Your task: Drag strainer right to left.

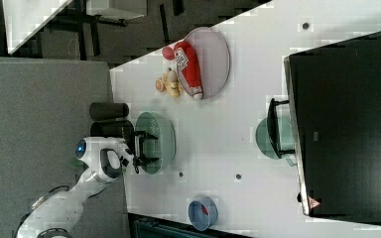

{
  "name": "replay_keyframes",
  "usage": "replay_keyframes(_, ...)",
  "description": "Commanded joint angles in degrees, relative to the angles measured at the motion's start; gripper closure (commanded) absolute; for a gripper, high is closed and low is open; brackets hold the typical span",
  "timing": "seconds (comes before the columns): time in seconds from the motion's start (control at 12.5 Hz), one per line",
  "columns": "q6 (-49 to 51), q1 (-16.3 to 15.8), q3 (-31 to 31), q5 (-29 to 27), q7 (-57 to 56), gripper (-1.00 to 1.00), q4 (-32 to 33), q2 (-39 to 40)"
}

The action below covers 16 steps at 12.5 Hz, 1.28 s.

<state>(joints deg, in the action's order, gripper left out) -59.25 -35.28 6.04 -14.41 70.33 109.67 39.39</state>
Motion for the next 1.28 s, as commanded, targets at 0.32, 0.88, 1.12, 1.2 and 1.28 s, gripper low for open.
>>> replay_keyframes(0.32,-0.02,-2.31,-0.90,0.22,1.89,-1.00,-3.09,1.18)
replay_keyframes(0.88,16.47,-1.97,-9.25,1.27,-22.30,-1.00,-2.66,-15.46)
replay_keyframes(1.12,23.62,-1.38,-18.21,1.58,-32.23,-1.00,-3.00,-25.89)
replay_keyframes(1.2,26.60,-1.17,-21.54,1.87,-36.66,-1.00,-3.00,-29.24)
replay_keyframes(1.28,29.87,-0.93,-25.02,3.03,-41.50,-1.00,-3.01,-32.46)
